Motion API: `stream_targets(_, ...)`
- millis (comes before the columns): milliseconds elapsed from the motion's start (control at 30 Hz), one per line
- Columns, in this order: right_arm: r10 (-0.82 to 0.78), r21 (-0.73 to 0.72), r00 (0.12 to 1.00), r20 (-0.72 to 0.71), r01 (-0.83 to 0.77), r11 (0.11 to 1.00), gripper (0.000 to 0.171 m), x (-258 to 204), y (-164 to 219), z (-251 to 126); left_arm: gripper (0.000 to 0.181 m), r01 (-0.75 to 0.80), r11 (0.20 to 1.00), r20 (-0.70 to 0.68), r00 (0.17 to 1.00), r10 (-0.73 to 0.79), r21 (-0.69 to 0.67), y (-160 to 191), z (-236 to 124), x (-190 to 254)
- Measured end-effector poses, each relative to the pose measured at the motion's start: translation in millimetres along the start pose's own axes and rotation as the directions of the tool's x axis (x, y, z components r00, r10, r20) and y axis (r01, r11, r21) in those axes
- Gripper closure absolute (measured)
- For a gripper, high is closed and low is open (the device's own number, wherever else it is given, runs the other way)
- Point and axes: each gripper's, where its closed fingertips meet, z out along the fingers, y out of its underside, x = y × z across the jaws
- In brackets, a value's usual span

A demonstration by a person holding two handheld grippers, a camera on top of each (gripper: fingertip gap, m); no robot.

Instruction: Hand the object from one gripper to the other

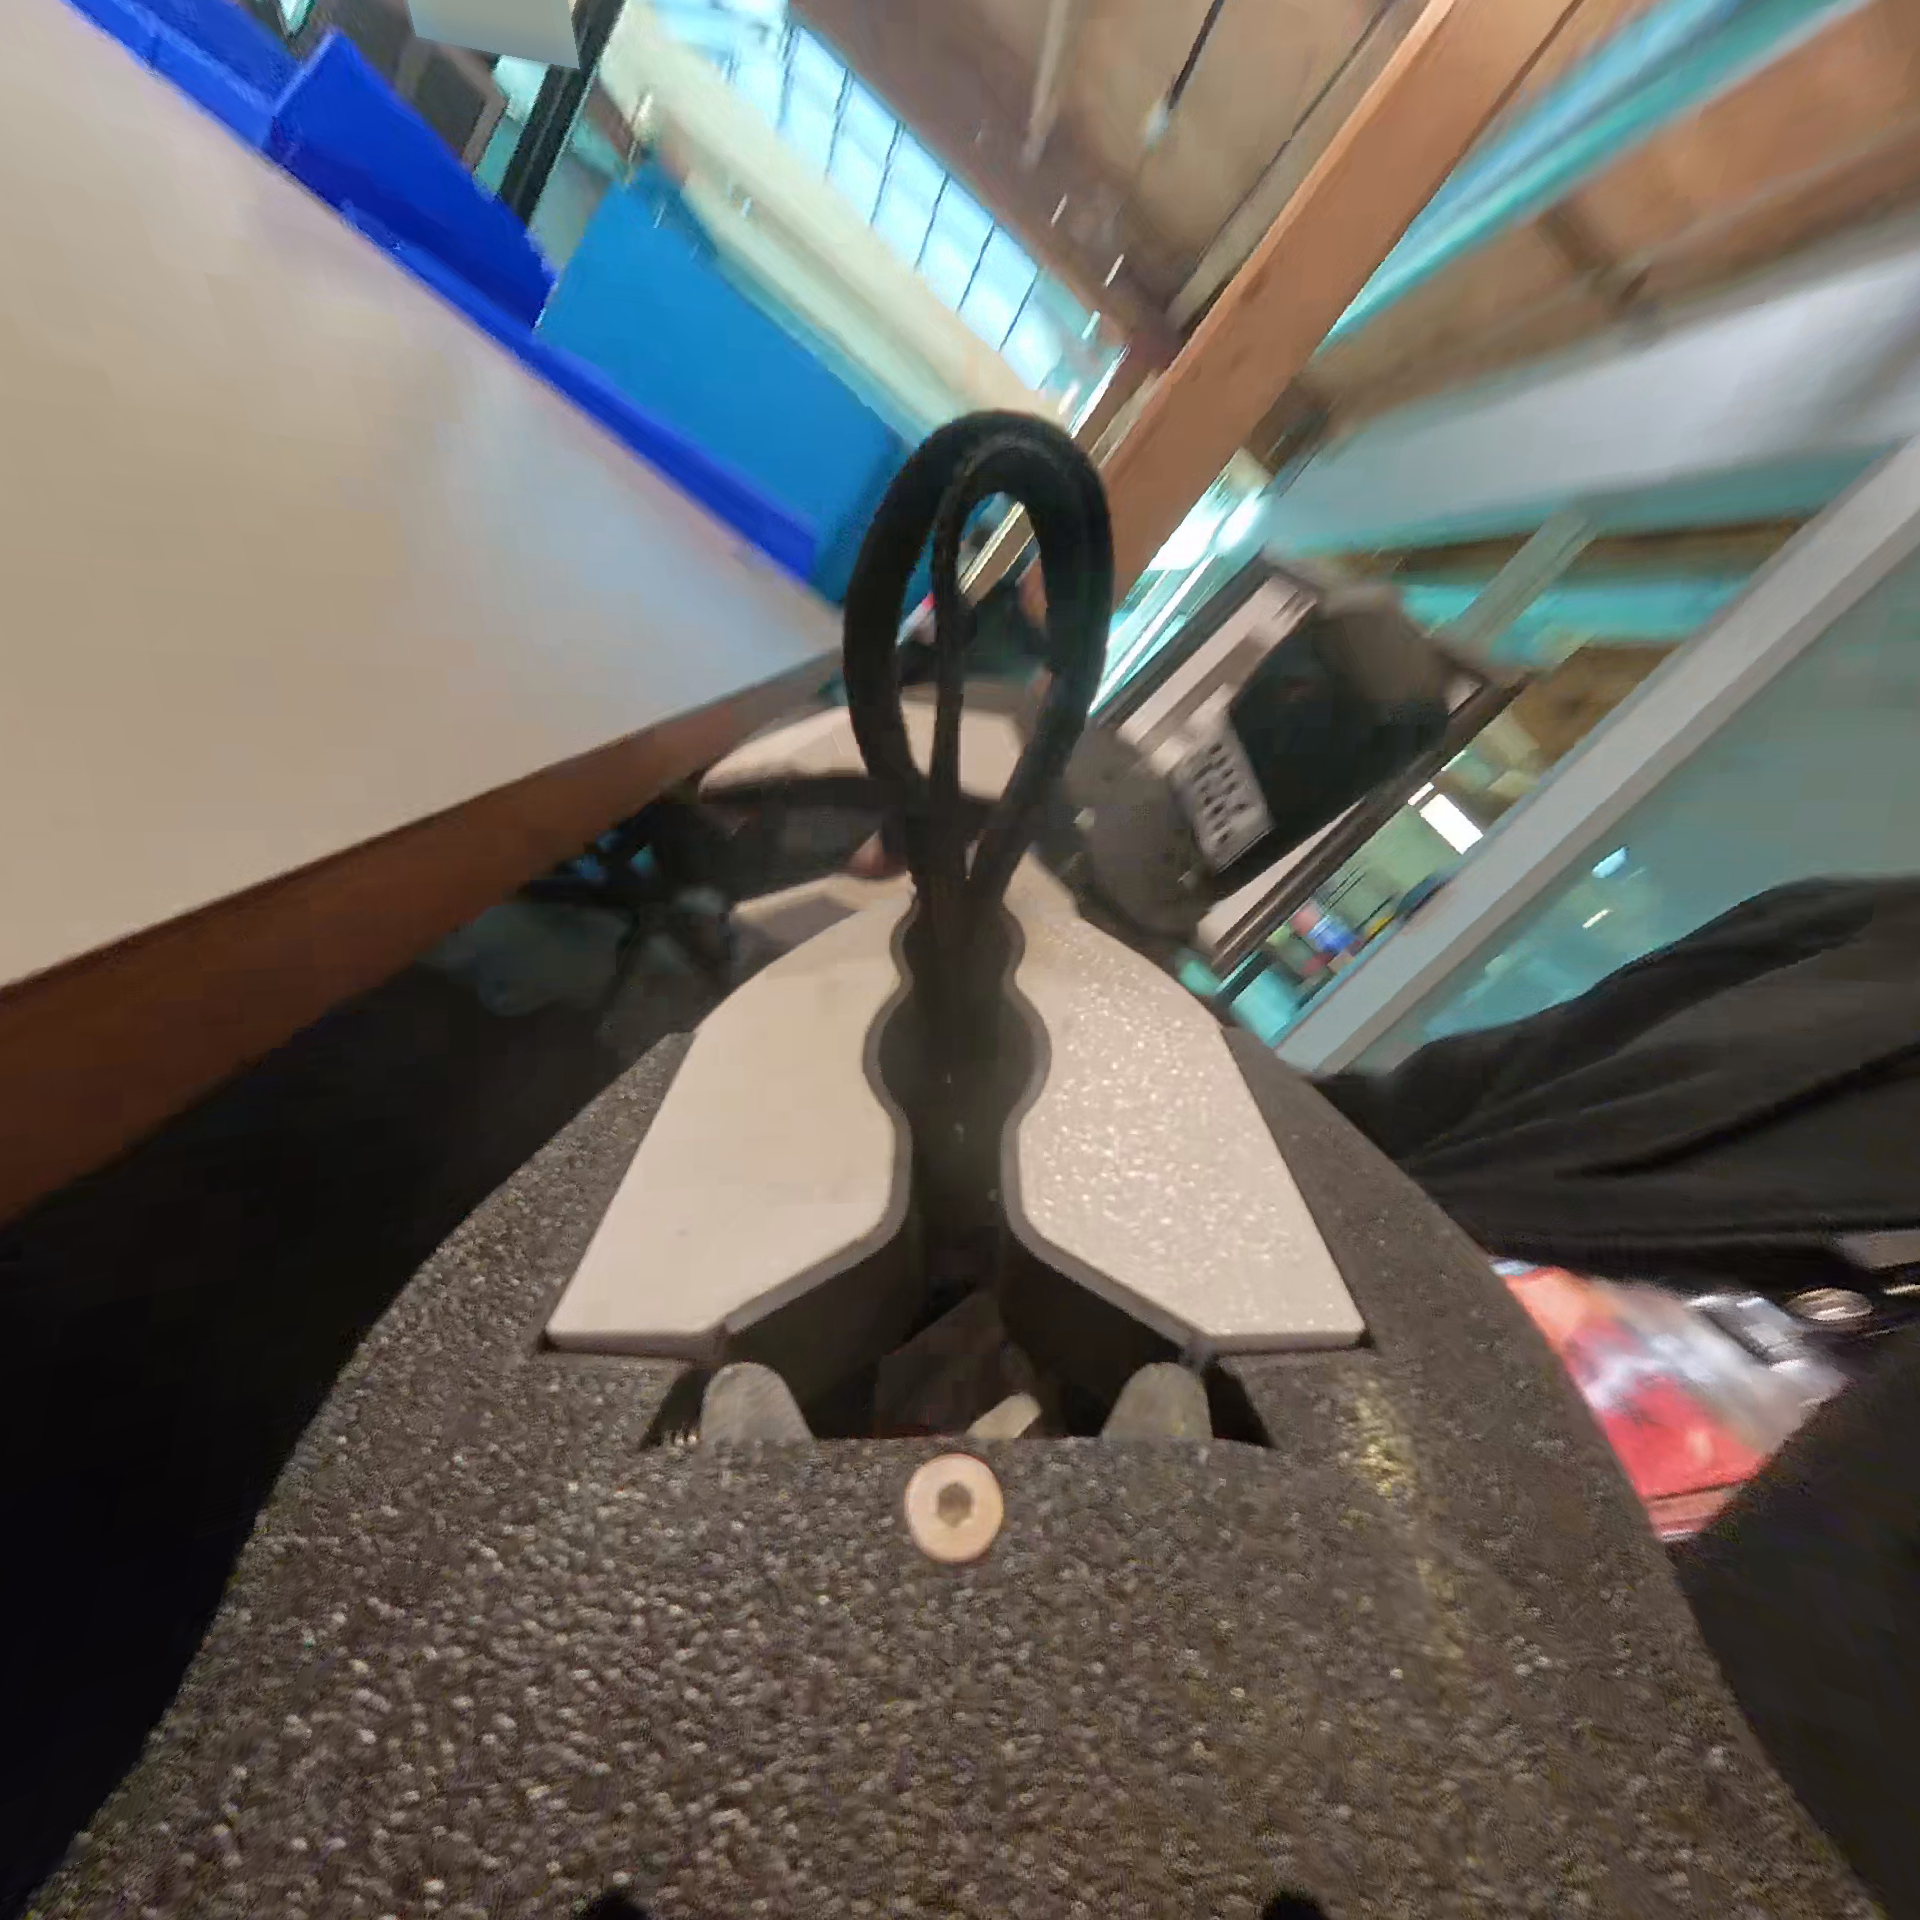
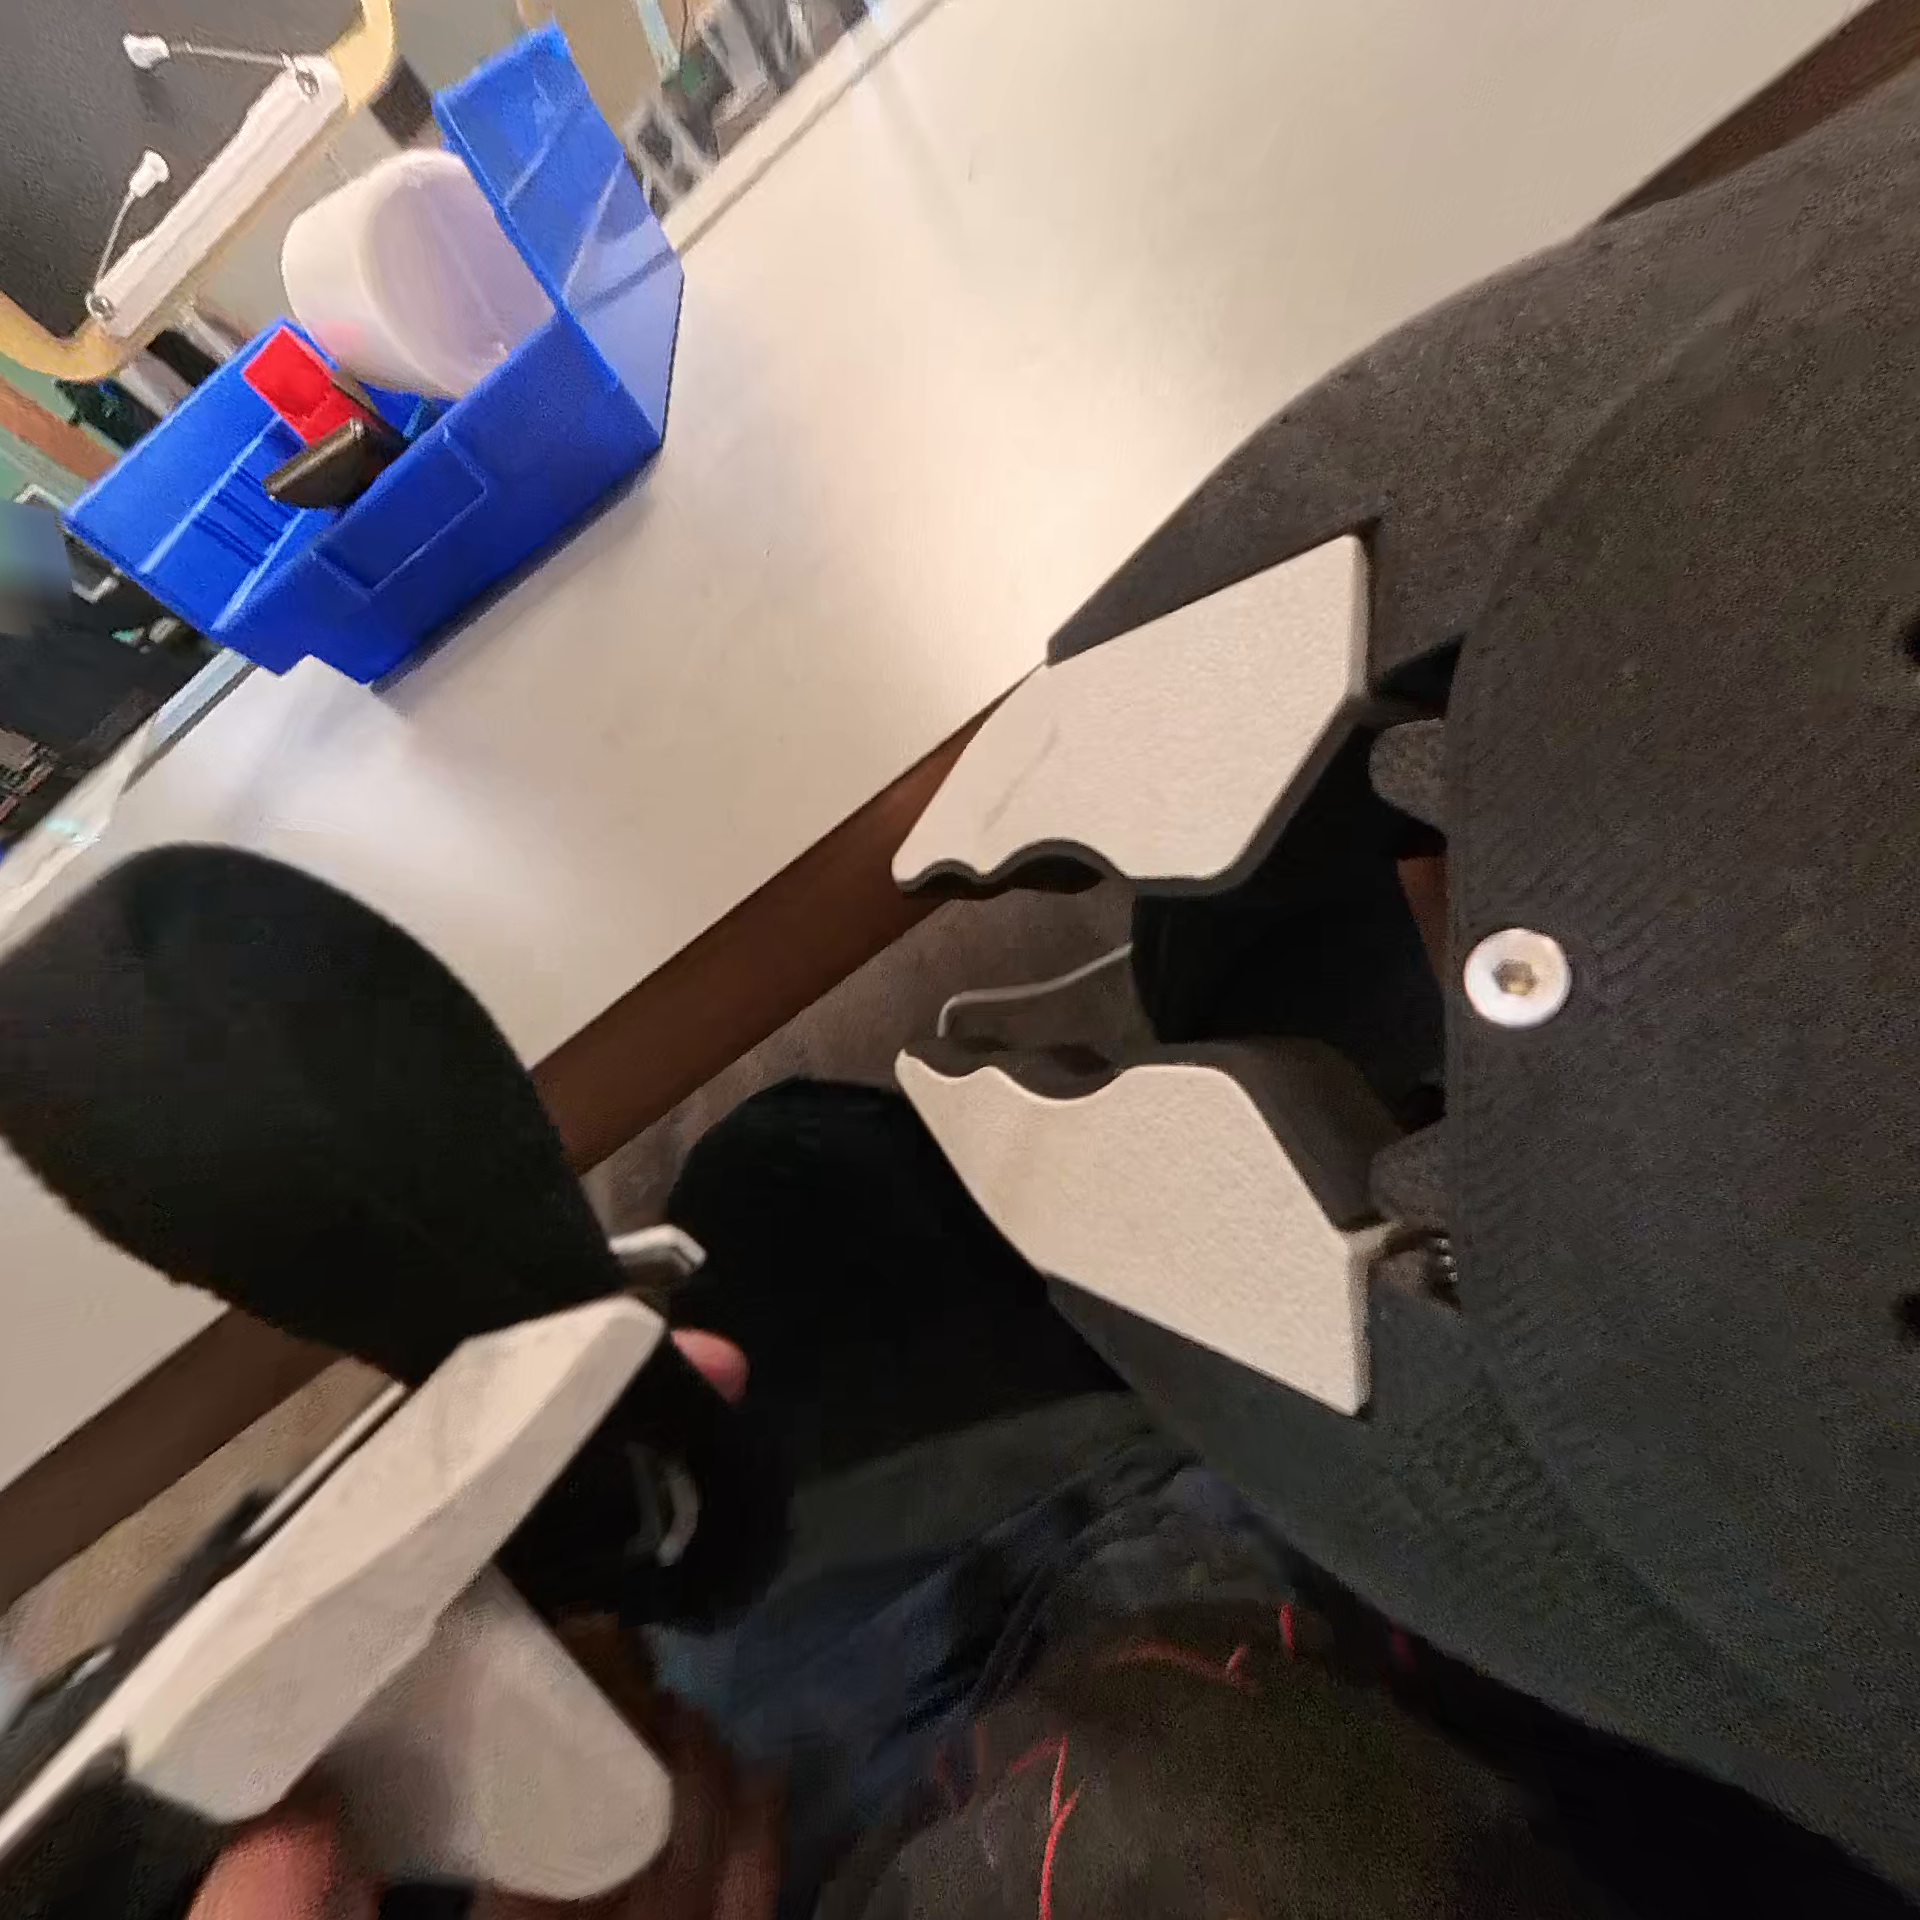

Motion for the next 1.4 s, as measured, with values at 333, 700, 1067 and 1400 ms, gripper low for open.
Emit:
stream_targets(333,0.461,0.193,0.666,0.586,-0.668,0.719,0.134,-42,-69,-24,0.171,0.196,0.868,-0.219,0.97,-0.104,0.457,-59,-30,15)
stream_targets(700,0.507,0.126,0.536,0.675,-0.76,0.637,0.133,-65,-80,-20,0.17,-0.036,0.935,-0.082,0.994,0.07,0.353,-35,-3,22)
stream_targets(1067,0.458,0.203,0.685,0.566,-0.655,0.728,0.136,-56,-70,-16,0.17,0.183,0.859,-0.196,0.976,-0.099,0.478,-55,-22,13)
stream_targets(1400,0.377,0.304,0.818,0.434,-0.528,0.793,0.156,-55,-73,-14,0.167,0.085,0.9,-0.101,0.994,-0.046,0.427,-45,-9,14)
